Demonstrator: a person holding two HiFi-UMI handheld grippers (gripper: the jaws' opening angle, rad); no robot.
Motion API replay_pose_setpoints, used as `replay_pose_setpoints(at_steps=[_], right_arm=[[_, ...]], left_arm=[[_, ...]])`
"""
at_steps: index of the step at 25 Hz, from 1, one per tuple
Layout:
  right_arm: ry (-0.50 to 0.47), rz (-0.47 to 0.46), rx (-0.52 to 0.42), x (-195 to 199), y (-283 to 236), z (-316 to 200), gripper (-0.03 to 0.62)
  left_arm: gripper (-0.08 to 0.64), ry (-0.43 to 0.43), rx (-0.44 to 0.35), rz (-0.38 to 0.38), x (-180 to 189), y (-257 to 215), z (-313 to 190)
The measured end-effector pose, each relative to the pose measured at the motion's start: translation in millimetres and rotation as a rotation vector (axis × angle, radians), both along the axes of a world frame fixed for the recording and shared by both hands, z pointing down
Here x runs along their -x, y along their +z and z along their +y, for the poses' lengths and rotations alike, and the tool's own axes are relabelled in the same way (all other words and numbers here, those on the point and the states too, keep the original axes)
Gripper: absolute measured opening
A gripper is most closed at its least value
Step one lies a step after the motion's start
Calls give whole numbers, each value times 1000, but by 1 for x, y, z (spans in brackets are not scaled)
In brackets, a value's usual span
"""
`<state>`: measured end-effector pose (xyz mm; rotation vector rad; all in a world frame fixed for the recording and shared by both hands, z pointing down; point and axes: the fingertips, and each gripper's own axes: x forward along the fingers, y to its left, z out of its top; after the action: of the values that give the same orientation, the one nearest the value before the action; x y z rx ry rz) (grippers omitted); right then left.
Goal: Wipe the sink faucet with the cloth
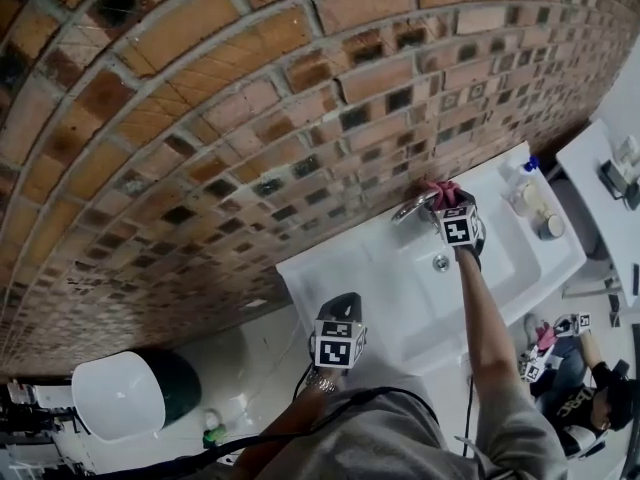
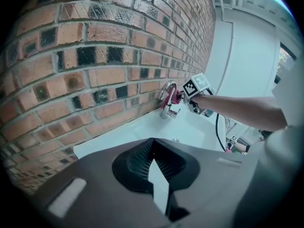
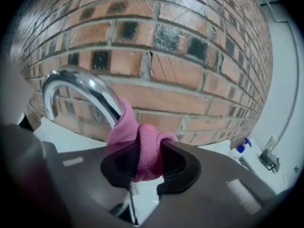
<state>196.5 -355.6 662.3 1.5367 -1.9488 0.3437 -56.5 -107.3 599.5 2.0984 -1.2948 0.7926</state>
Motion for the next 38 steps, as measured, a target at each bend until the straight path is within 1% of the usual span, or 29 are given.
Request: replay_pose_setpoints(at_steps=[2, 4, 8, 9, 10, 11, 13, 16, 18, 22, 24, 25, 28, 30, 31, 33, 34, 35, 36, 37, 38], right_arm=[[-52, -1, 83, 0, 25, -4, 87], [-121, 36, 159, -1, 47, -5, 89], [-236, 139, 233, -8, 66, -4, 89], [-255, 162, 261, -12, 76, 0, 90], [-260, 164, 277, -17, 86, 5, 91], [-243, 132, 272, -22, 92, 10, 88], [-177, 22, 235, -27, 91, 21, 88], [-52, -76, 181, -35, 86, 36, 87], [39, -152, 171, -39, 87, 50, 87], [222, -297, 224, -36, 95, 77, 86], [283, -345, 254, -28, 95, 83, 86], [299, -365, 270, -21, 95, 87, 86], [292, -398, 321, 7, 94, 105, 87], [290, -430, 300, 24, 85, 112, 87], [299, -462, 285, 29, 77, 113, 87], [306, -554, 279, 37, 59, 114, 87], [282, -613, 281, 43, 50, 116, 87], [238, -678, 271, 51, 39, 116, 87], [186, -737, 243, 58, 24, 113, 87], [149, -777, 206, 61, 8, 106, 87], [141, -789, 176, 59, -6, 96, 87]], left_arm=[[14, -7, 7, 3, 1, 1, -3], [14, -15, 15, 1, 5, 3, -5], [14, -28, 24, 3, 8, 7, -10], [14, -30, 25, 5, 8, 7, -13], [14, -32, 26, 8, 8, 7, -14], [14, -32, 26, 12, 7, 6, -14], [14, -34, 30, 20, 6, 7, -13], [14, -47, 44, 22, 11, 12, -15], [14, -54, 49, 26, 12, 14, -15], [14, -34, 49, 25, 4, 14, -14], [14, -22, 47, 27, 0, 14, -14], [14, -16, 47, 27, -2, 14, -14], [14, -1, 53, 24, -6, 16, -10], [14, 2, 52, 21, -6, 15, -10], [14, 2, 50, 20, -6, 15, -11], [14, 5, 47, 17, -4, 14, -12], [14, 5, 50, 16, -3, 15, -10], [14, 6, 56, 16, -3, 17, -6], [14, 7, 60, 17, -3, 18, -3], [14, 9, 62, 18, -4, 19, -2], [14, 12, 60, 19, -5, 19, -3]])
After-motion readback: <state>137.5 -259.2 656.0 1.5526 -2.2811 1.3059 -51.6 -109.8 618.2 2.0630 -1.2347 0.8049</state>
